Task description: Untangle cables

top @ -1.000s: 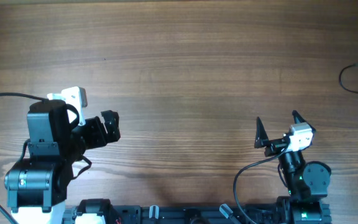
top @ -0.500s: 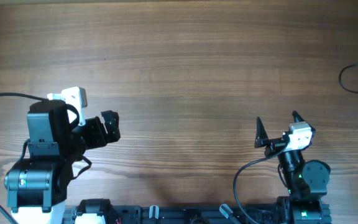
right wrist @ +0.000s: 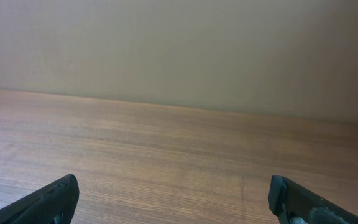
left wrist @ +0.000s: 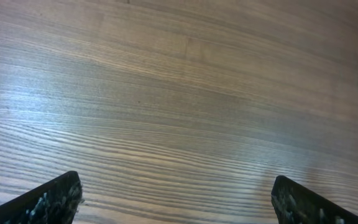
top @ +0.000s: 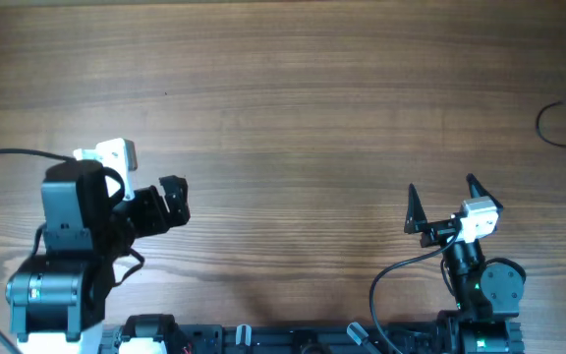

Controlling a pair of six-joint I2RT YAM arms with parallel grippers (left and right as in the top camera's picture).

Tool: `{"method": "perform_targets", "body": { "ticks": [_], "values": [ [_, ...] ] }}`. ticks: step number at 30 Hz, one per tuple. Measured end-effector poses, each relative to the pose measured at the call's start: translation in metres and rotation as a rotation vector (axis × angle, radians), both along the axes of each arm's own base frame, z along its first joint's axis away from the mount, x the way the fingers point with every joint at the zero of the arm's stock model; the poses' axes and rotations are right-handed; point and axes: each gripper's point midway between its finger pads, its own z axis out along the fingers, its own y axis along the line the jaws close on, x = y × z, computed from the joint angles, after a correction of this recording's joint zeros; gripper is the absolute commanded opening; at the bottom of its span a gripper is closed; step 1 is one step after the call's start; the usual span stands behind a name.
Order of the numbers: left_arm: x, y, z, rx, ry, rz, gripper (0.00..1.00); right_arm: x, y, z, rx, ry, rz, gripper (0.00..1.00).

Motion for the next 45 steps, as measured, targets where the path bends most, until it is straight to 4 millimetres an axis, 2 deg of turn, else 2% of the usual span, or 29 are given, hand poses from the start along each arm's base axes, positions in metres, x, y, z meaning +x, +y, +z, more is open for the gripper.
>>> {"method": "perform_targets", "body": {
  "ticks": [5,8,10,15,18,21,26,28,31,34,35,37,39,42,45],
  "values": [
    [-0.022,0.000,0.027,-0.001,-0.136,0.001,1.00,0.000,0.000,0.000,0.000,0.000,0.000,1.00],
    [-0.050,0.000,0.043,-0.014,-0.234,0.011,1.00,0.000,0.000,0.000,0.000,-0.001,0.000,1.00],
    [-0.081,0.001,0.056,-0.024,-0.343,0.019,1.00,0.000,0.000,0.000,0.000,-0.001,0.000,1.00],
    [-0.136,0.002,0.071,-0.093,-0.549,0.062,1.00,0.000,0.000,0.001,0.000,-0.003,0.000,1.00],
    [-0.156,0.002,0.076,-0.126,-0.640,0.074,1.00,0.000,0.000,0.001,0.000,-0.003,0.000,1.00],
    [-0.162,0.002,0.068,-0.131,-0.619,0.079,1.00,0.000,0.000,0.001,0.000,-0.003,0.000,1.00],
    [-0.150,-0.002,0.070,-0.133,-0.639,0.052,1.00,0.000,0.000,0.001,0.000,-0.003,0.000,1.00],
    [-0.129,-0.010,0.072,-0.134,-0.682,-0.001,1.00,0.000,0.000,0.001,0.000,-0.004,0.000,1.00],
    [-0.097,-0.020,0.062,-0.147,-0.713,-0.067,1.00,0.000,0.000,0.001,0.000,-0.003,0.000,1.00],
    [-0.061,-0.034,0.067,-0.169,-0.853,-0.161,1.00,0.000,0.000,0.000,0.000,-0.002,-0.002,1.00],
    [-0.054,-0.038,0.066,-0.176,-0.877,-0.186,1.00,0.000,-0.001,0.001,0.000,-0.003,-0.003,1.00],
    [-0.042,-0.043,0.078,-0.176,-1.015,-0.231,1.00,0.000,-0.001,0.001,-0.001,-0.004,-0.003,1.00],
    [-0.035,-0.046,0.080,-0.175,-1.115,-0.260,1.00,0.000,-0.001,0.001,-0.003,-0.005,-0.003,1.00],
    [-0.026,-0.046,0.070,-0.185,-1.168,-0.261,1.00,0.000,-0.001,0.001,-0.004,-0.004,-0.003,1.00],
    [-0.012,-0.037,0.046,-0.241,-1.112,-0.174,1.00,0.000,-0.001,0.001,-0.004,-0.004,-0.003,1.00]
  ]
}}
